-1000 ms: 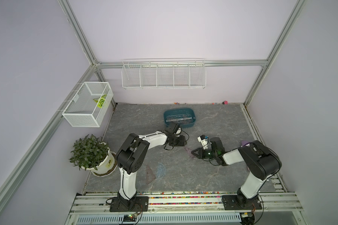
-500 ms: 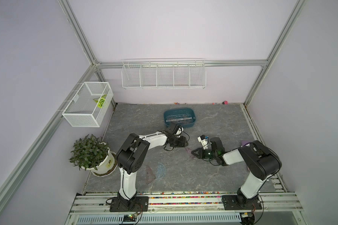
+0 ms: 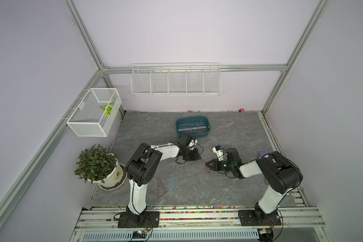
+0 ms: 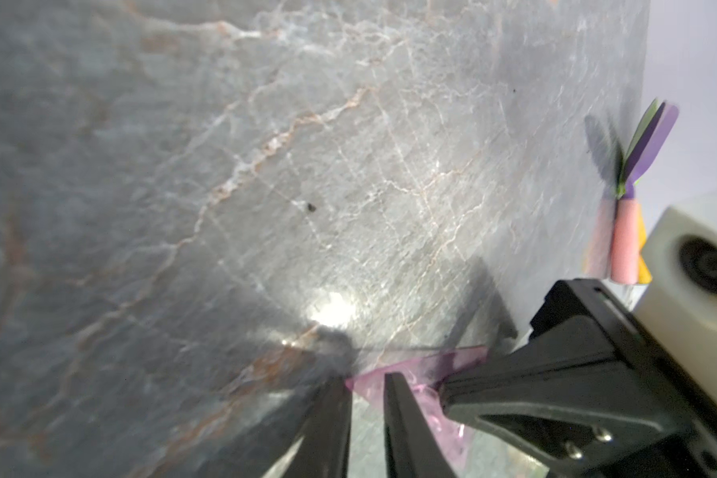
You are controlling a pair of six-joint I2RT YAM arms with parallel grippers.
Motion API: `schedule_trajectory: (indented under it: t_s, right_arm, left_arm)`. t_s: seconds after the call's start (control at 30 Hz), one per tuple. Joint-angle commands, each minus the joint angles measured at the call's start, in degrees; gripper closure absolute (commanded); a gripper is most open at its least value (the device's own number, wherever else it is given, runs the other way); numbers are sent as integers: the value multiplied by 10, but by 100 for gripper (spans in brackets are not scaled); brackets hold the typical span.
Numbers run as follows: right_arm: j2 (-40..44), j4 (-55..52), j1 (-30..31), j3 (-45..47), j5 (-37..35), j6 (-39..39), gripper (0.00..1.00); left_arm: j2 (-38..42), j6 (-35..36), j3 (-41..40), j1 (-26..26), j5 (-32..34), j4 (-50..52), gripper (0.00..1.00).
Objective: Put the scattered rulers into the storage box
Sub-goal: Adjust the ruler at the center of the board.
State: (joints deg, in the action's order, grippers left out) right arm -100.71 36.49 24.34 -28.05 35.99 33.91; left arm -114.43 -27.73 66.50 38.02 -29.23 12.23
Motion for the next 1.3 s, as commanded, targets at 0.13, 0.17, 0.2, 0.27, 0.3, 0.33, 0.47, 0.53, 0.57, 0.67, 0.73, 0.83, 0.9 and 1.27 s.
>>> schedule_trajectory:
  t_s: [0.13,0.17,0.2,0.27,0.3,0.33,0.47,0.53,0.57,0.67,0.73,0.83,0.9,1.27]
  right_arm:
    - [5,-110,3,21,-33,-1,95]
    - [12,-118,3,18,-32,-3,95]
    - [21,-127,3,16,-31,-5,95]
    - [56,-160,-1,5,-26,-11,95]
    - [80,-180,-4,-2,-28,-15,95]
    - [100,-209,-7,-9,-35,-22,94]
    - [171,-292,-10,-36,-58,-48,92]
    - [181,-300,-10,-38,-56,-46,92]
    - [182,-293,-11,-33,-54,-41,92]
    - [184,-273,-4,-21,-59,-26,93]
    - [183,-268,11,-19,-74,-20,93]
    - [171,-249,30,-10,-87,-9,93]
    - [158,-232,33,-1,-90,-3,93]
    - [45,-131,33,51,-97,9,95]
  left_arm:
    - [-76,3,-48,7,53,153,91]
    - [-73,3,-48,7,54,153,92]
    - [-70,4,-47,6,53,153,93]
    - [-60,6,-44,3,49,156,96]
    - [-53,7,-43,0,46,154,98]
    - [-46,6,-42,-3,44,152,99]
    - [-30,7,-41,-11,25,143,99]
    - [-22,4,-47,-11,22,137,98]
    - [-18,1,-51,-12,17,132,96]
    - [-10,-4,-55,-13,12,127,87]
    - [-4,-6,-55,-13,10,126,83]
    - [-1,-6,-56,-15,5,124,79]
    - [-1,-4,-56,-15,2,122,78]
    - [2,-14,-61,-31,-7,109,70]
